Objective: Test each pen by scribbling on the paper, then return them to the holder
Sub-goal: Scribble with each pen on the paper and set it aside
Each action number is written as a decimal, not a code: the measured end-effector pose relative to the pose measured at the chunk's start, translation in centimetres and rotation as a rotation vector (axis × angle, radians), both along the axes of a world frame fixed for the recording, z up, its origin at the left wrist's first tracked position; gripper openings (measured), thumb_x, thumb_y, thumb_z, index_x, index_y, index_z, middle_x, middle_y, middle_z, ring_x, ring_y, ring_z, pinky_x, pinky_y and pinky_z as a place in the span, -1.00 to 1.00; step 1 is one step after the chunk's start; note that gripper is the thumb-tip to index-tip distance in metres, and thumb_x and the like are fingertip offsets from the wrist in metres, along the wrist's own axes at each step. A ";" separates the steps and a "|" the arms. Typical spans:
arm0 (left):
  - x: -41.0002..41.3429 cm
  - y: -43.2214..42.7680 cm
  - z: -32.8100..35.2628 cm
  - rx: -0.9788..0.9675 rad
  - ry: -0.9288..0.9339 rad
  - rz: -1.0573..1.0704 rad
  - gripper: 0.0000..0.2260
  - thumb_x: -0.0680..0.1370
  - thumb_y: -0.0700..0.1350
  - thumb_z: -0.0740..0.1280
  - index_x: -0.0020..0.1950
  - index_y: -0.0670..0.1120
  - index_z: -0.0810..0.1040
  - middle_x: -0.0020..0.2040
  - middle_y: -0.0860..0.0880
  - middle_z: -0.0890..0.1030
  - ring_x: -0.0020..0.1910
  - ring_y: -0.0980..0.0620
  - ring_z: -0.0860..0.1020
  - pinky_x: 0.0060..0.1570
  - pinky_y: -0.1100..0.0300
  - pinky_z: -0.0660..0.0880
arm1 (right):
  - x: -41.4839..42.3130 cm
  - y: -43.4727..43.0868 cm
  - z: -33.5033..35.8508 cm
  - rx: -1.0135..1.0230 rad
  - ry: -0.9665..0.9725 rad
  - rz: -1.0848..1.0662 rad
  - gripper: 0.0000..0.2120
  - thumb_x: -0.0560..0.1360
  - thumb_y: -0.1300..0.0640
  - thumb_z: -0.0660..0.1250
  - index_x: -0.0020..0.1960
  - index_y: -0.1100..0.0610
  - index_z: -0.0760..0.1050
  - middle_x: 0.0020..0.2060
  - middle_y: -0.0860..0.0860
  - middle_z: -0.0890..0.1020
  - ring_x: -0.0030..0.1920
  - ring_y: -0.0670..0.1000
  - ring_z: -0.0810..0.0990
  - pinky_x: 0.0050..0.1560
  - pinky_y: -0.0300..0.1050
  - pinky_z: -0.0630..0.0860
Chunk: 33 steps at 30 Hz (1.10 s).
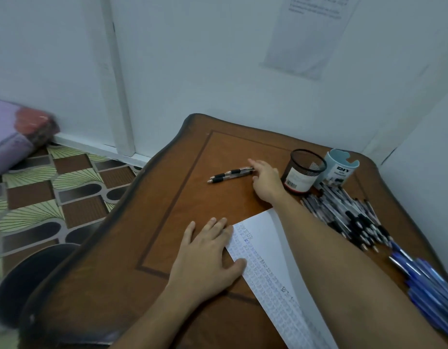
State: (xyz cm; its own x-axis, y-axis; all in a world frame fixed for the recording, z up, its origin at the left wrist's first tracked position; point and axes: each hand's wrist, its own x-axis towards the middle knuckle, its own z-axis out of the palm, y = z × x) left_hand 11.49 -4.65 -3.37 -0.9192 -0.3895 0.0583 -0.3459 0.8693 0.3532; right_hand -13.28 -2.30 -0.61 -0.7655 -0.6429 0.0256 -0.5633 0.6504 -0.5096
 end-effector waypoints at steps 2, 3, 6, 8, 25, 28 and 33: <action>0.0 0.0 0.1 0.012 -0.001 -0.004 -0.33 0.53 0.36 0.08 0.59 0.13 0.08 0.60 0.16 0.00 0.56 0.20 -0.11 0.48 0.04 -0.32 | -0.6 -0.3 -0.1 0.000 0.006 -0.022 -0.53 0.63 0.32 0.17 0.48 0.00 0.40 0.48 0.06 0.37 0.49 0.16 0.23 0.48 0.06 0.19; 0.0 0.0 0.2 0.015 -0.003 -0.005 -0.34 0.54 0.34 0.10 0.59 0.13 0.08 0.60 0.16 0.00 0.56 0.20 -0.11 0.48 0.03 -0.32 | -0.8 -0.3 -0.1 -0.011 0.014 -0.027 -0.57 0.62 0.31 0.20 0.43 0.01 0.46 0.43 0.08 0.43 0.45 0.16 0.31 0.44 0.04 0.27; 0.0 0.0 0.1 0.015 -0.007 -0.003 -0.33 0.53 0.36 0.08 0.59 0.13 0.08 0.60 0.16 0.01 0.56 0.20 -0.11 0.48 0.02 -0.32 | -1.1 0.4 0.1 -0.051 0.029 -0.024 -0.73 0.59 0.26 0.30 0.25 0.08 0.59 0.25 0.08 0.56 0.27 0.11 0.50 0.22 -0.11 0.38; -0.1 0.0 0.0 0.006 -0.012 -0.005 -0.28 0.47 0.40 -0.01 0.58 0.14 0.09 0.60 0.16 0.02 0.56 0.20 -0.10 0.48 0.02 -0.30 | -0.9 1.2 0.4 -0.054 0.023 -0.015 -0.79 0.58 0.22 0.35 0.19 0.09 0.62 0.17 0.02 0.59 0.19 0.03 0.52 0.12 -0.16 0.38; -0.1 0.4 0.2 -0.003 -0.009 0.009 -0.11 0.29 0.43 -0.20 0.58 0.13 0.16 0.59 0.16 0.08 0.56 0.19 -0.04 0.50 0.02 -0.22 | 6.9 12.4 4.5 -0.624 -0.701 0.226 -0.83 0.54 0.29 0.33 0.12 0.18 0.56 -0.15 0.08 0.71 -0.22 -0.01 0.58 -0.28 -0.16 0.39; -0.1 0.4 0.1 0.004 -0.017 0.005 -0.10 0.28 0.44 -0.21 0.58 0.13 0.15 0.60 0.16 0.07 0.56 0.20 -0.05 0.50 0.01 -0.21 | 7.4 12.7 4.1 -0.780 -0.744 0.116 -0.83 0.51 0.16 0.34 0.06 0.20 0.59 -0.40 -0.01 0.55 -0.36 -0.04 0.41 -0.33 -0.18 0.31; -0.2 0.3 0.1 -0.008 -0.023 0.007 -0.10 0.28 0.45 -0.22 0.58 0.15 0.14 0.60 0.17 0.05 0.56 0.20 -0.06 0.50 0.01 -0.21 | 8.0 13.0 4.0 -0.872 -0.919 0.085 -0.74 0.47 0.06 0.32 0.08 0.18 0.53 -0.18 0.11 0.65 -0.19 0.08 0.65 -0.39 -0.16 0.56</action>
State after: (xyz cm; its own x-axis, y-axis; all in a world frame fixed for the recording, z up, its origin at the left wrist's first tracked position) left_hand 11.33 -4.32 -3.29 -0.9175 -0.3958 0.0401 -0.3602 0.8693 0.3385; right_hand -5.25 10.67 3.43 -0.6833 -0.7282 -0.0531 0.2008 -0.1175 -0.9726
